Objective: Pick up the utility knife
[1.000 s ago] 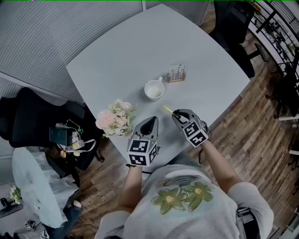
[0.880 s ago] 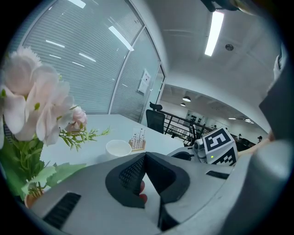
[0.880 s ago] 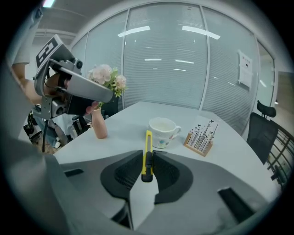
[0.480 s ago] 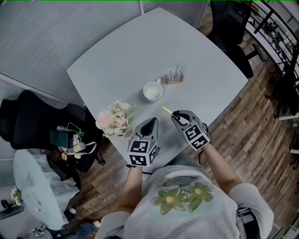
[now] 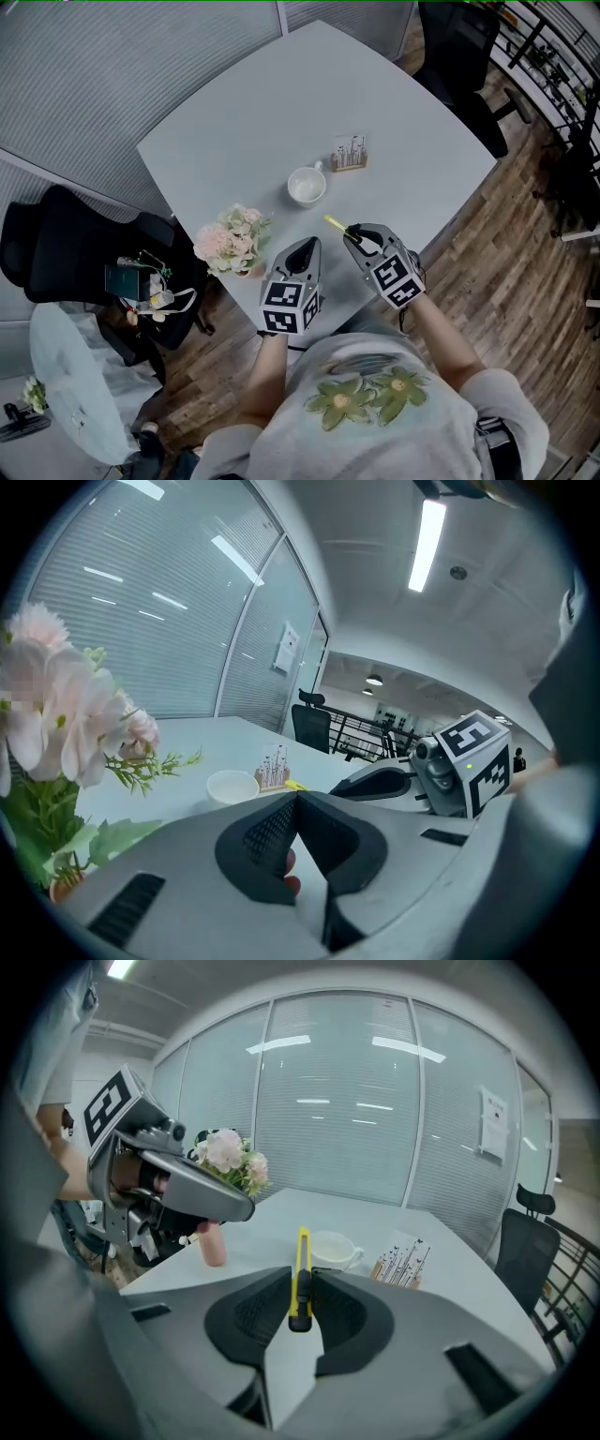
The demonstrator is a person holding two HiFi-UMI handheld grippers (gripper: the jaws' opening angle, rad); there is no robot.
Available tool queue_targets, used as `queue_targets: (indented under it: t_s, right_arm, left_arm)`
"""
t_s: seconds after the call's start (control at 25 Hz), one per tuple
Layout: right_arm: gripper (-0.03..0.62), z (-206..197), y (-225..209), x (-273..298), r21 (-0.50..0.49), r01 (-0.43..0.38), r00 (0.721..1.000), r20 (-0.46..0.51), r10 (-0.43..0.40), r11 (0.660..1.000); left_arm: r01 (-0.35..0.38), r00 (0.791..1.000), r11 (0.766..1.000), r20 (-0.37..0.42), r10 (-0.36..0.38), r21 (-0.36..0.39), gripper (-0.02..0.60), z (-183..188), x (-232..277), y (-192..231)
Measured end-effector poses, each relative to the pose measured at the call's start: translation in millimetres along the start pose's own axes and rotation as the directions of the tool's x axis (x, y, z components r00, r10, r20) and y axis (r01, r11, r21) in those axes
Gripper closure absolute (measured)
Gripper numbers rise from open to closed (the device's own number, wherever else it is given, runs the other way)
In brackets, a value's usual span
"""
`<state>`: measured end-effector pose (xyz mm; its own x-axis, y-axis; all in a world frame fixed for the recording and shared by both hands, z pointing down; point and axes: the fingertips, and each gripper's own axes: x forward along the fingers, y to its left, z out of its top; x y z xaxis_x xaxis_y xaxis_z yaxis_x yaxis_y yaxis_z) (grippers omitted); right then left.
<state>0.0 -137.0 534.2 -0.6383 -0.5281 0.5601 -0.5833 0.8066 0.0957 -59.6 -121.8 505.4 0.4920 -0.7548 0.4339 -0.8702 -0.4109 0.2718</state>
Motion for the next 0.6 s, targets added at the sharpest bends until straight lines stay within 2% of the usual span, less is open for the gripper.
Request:
queue_targets:
  t_s: [0.6]
  right_arm:
    - [0.523, 28.6, 1.9, -22.5, 0.019, 0.020, 0.997, 0.079, -0.021, 1.000]
  left_arm:
    - [-0.002, 1.000, 1.000, 0.004, 0.002, 0.009, 0.581, 2.7, -0.3, -3.7]
